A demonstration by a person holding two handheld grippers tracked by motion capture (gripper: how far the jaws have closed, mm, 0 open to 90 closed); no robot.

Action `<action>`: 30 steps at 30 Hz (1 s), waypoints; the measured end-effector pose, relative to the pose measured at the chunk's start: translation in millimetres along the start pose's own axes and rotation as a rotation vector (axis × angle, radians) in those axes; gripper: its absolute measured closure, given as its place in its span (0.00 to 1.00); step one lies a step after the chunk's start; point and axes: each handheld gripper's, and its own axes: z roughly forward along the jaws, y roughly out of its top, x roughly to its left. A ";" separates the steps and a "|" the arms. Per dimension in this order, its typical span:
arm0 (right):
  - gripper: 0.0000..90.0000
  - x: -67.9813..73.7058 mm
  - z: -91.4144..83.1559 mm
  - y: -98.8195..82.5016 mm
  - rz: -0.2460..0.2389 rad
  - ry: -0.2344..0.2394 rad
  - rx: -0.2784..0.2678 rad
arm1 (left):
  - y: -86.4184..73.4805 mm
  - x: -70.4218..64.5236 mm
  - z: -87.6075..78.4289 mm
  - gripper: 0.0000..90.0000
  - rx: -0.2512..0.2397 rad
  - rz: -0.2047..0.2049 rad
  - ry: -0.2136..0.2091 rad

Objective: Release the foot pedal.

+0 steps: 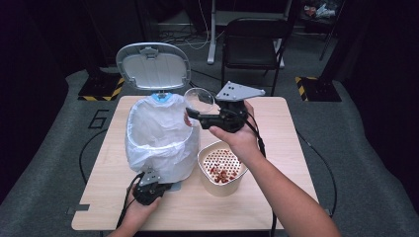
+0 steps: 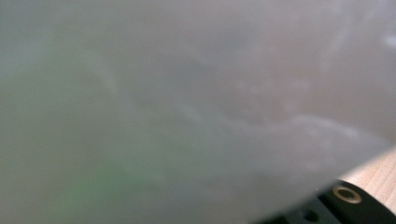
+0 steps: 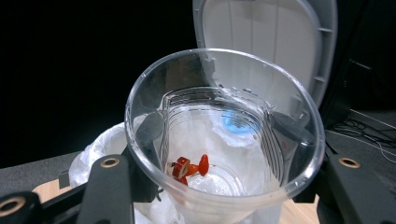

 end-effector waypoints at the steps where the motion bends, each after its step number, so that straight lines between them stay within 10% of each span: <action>1: 0.46 0.7 3.4 0.5 0.001 0.004 -0.002 | 0.0 0.1 0.0 1.00 0.000 0.000 0.000; 16: 0.43 4.8 56.3 -10.2 0.035 0.046 0.035 | -0.2 0.9 -0.1 1.00 -0.002 0.008 -0.002; 19: 0.42 7.1 64.0 -11.8 0.034 0.055 0.044 | -2.6 -10.5 -0.1 1.00 -0.004 -0.155 0.014; 30: 0.16 23.8 94.3 -18.7 0.028 0.087 0.088 | -2.9 -10.6 -0.5 1.00 -0.002 -0.161 0.011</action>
